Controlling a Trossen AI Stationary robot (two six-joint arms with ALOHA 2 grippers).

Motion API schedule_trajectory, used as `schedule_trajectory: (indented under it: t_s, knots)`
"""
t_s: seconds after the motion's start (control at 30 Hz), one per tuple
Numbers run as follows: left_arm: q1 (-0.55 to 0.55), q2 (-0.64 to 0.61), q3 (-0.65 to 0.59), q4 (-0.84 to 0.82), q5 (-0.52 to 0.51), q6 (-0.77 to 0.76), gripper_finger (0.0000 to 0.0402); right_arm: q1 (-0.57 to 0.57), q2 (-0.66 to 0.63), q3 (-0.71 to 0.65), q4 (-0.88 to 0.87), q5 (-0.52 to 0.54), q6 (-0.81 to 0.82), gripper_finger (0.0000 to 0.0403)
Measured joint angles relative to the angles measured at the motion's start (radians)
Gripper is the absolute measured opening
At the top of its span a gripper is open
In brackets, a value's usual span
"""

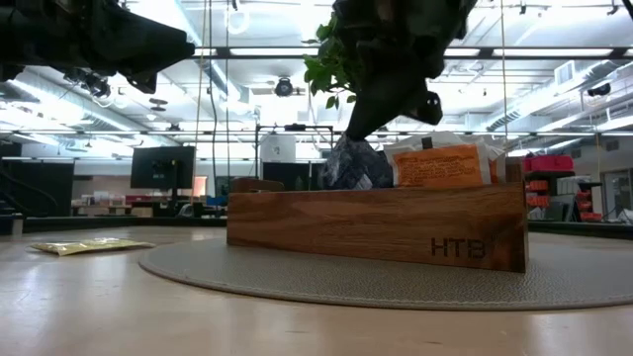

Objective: Pick & Place Tea
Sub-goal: Put the purple tea bag into the middle section of the wooden organizer

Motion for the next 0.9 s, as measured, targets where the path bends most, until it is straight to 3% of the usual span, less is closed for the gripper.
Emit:
schedule_trajectory:
  t_s: [0.37,0.63,0.77,0.9]
  knots:
    - [0.000,0.000,0.000,0.000,0.000,0.000,0.0122,0.118,0.000,0.000,0.001,0.270,-0.025,0.0001]
    - [0.000,0.000,0.000,0.000,0.000,0.000,0.0122,0.195,-0.002,-0.010,0.008,0.458,0.080,0.0000]
    - [0.000,0.000,0.000,0.001,0.000,0.000,0.0122,0.234,-0.002,-0.045,0.018,0.511,0.165,0.0000]
    - [0.000,0.000,0.000,0.001,0.000,0.000,0.0122,0.253,-0.002,-0.104,0.136,0.545,0.180,0.0000]
